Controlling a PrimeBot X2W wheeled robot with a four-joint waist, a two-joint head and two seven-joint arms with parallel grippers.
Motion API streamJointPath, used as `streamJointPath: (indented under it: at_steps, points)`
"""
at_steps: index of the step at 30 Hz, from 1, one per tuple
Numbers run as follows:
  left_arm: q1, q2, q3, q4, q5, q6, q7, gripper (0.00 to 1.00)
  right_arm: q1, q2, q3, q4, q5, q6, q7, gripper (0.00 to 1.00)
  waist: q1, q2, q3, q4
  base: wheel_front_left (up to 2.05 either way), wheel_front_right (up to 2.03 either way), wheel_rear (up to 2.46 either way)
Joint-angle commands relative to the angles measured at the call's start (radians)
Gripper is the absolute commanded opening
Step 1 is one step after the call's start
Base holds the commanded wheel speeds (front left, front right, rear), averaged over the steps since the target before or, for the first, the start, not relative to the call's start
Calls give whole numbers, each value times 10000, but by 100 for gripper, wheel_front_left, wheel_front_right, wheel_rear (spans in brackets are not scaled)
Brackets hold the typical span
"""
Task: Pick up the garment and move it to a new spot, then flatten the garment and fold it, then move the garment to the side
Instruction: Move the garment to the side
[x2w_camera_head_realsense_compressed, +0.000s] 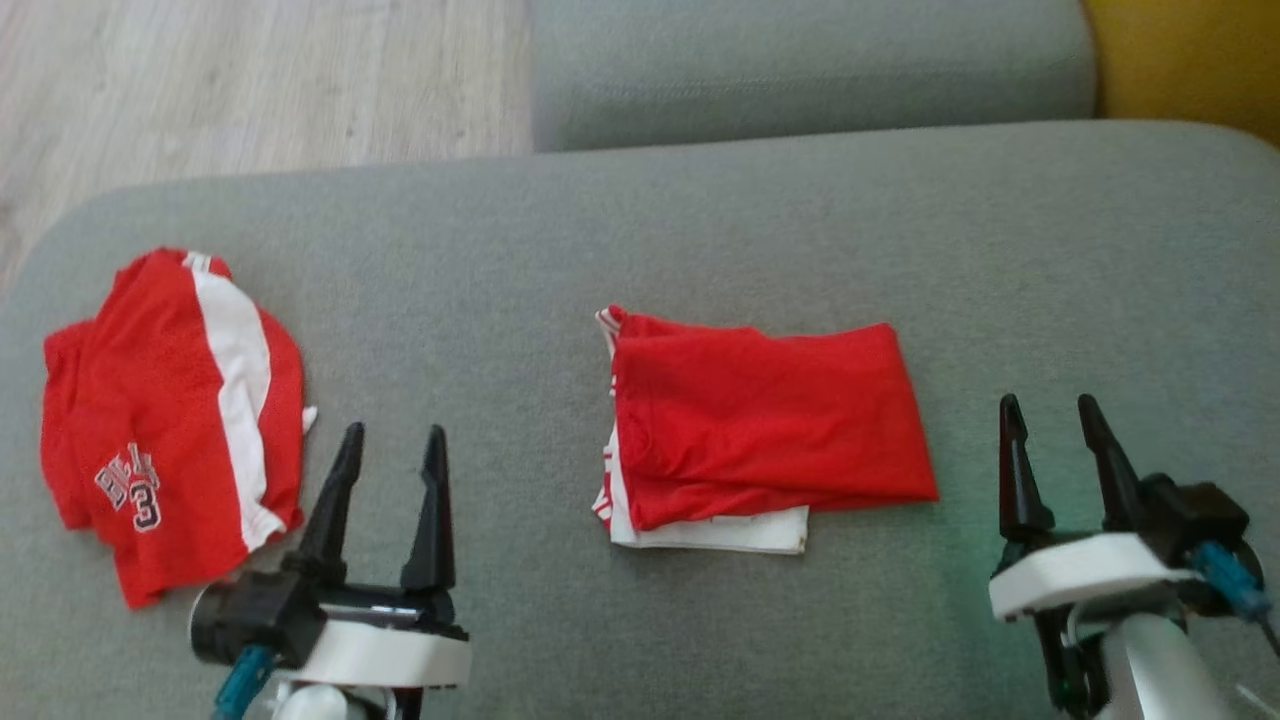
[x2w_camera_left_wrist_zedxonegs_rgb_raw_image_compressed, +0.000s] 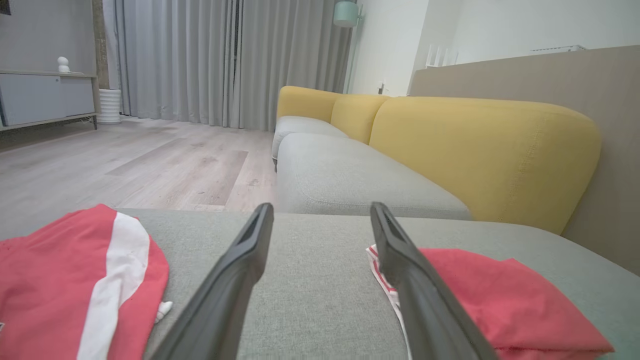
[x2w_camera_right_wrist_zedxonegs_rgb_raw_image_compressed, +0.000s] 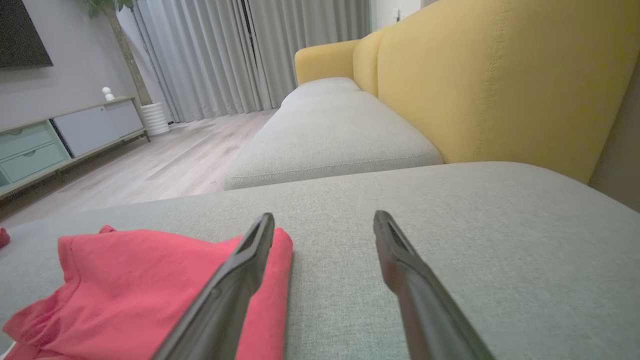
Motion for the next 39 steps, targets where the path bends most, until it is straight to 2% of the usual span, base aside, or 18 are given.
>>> streamJointPath:
  at_steps: [1,6,16,28,29,30,35,39]
  points:
    - [-520,-6,255,-296,96,-30,-95,100,-787,-30,219,-127,-111,67,60,100,0,0,238,198,0,0,0]
    - [-660,-6,181,-220,162,-102,-95,100,-1280,-30,221,725,89,67,349,100,0,0,531,484,0,0,0]
    - [-923,-6,62,-76,205,-209,-95,100,-2318,-30,470,3660,463,67,731,100,0,0,872,1032,0,0,0]
    - [-1089,-7,83,-96,281,-262,-95,100,-3496,-30,1625,5626,1109,67,194,100,0,0,1215,951,0,0,0]
    - [-1115,-7,84,-91,291,-266,-95,100,-3574,-30,1701,5749,1148,67,168,73,0,0,1225,923,0,0,0]
    - [-1147,-7,84,-86,302,-271,-95,100,-3654,-30,1768,5870,1174,67,139,0,0,0,1230,894,0,0,0]
    - [-1198,-7,136,-98,302,-272,-95,100,-4055,-30,1758,6201,703,67,-38,0,0,0,1088,662,0,0,0]
    - [-1149,-7,81,-170,231,-232,-95,100,-4301,-30,1210,6020,-738,67,-97,0,0,0,872,373,0,0,0]
